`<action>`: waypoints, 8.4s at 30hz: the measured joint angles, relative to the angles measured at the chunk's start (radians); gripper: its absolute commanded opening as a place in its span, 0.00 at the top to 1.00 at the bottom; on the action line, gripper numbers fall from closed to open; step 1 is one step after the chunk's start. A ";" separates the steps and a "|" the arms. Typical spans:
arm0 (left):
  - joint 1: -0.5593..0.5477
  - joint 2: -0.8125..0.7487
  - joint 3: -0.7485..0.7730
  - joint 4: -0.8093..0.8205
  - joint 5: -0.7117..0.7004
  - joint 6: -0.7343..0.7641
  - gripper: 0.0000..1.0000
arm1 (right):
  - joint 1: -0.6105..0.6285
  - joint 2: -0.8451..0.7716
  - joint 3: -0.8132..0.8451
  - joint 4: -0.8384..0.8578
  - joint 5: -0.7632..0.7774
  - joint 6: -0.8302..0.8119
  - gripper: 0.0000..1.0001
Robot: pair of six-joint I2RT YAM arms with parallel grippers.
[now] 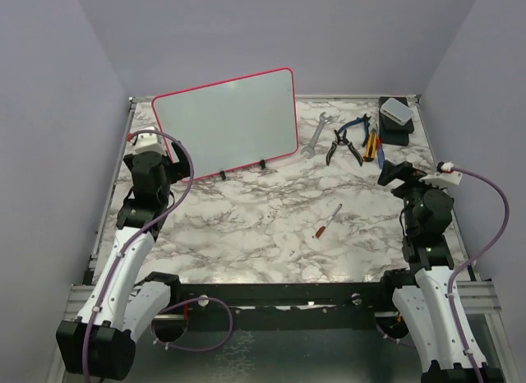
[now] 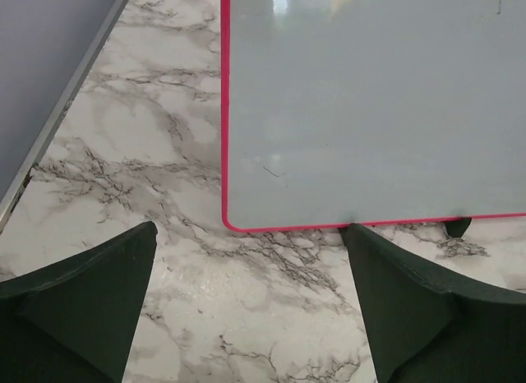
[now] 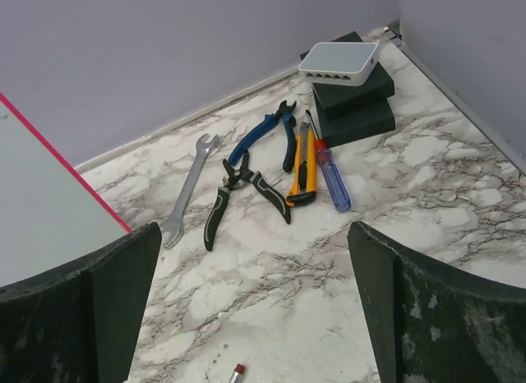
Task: Write a sentence on the whiteboard
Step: Open the whiteboard marker at the center of the board.
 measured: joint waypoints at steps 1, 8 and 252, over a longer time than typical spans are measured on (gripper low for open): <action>0.000 0.012 0.003 -0.007 -0.002 -0.002 0.01 | 0.000 -0.003 0.000 0.000 0.000 0.000 0.00; 0.000 0.031 0.008 -0.038 -0.009 -0.020 0.01 | 0.000 -0.017 0.000 0.000 0.000 0.000 0.00; -0.417 0.254 -0.223 0.895 1.003 -0.712 1.00 | 0.383 0.658 0.029 0.943 -1.176 0.546 0.99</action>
